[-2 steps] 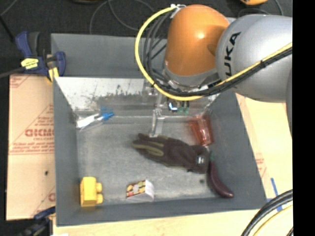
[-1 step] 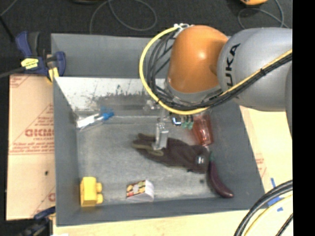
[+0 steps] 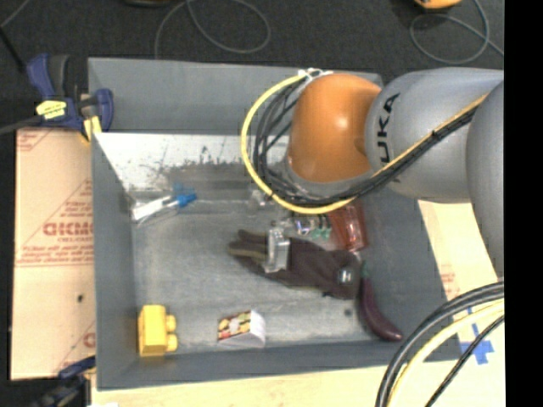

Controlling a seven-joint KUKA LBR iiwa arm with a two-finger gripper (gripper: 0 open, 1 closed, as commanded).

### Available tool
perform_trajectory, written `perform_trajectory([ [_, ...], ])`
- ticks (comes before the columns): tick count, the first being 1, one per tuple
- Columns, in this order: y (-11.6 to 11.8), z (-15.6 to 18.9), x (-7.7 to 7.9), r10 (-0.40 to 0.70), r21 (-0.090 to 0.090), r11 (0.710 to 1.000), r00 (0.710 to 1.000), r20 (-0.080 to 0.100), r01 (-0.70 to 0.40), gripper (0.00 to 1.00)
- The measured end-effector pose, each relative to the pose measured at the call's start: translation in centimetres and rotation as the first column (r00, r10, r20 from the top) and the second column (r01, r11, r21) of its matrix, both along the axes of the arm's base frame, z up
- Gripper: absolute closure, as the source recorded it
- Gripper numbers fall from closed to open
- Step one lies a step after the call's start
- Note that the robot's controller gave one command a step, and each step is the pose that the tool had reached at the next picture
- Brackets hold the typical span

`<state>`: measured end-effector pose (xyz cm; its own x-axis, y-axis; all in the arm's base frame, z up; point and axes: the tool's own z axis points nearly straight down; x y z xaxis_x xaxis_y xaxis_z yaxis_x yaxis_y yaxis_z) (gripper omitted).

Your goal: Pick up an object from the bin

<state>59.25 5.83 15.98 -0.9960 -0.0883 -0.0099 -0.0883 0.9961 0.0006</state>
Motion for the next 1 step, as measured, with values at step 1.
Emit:
perform_trajectory([
  [1,-0.23,-3.81,0.82,-0.01,0.0,1.0,1.0,-0.005,0.01,0.0],
])
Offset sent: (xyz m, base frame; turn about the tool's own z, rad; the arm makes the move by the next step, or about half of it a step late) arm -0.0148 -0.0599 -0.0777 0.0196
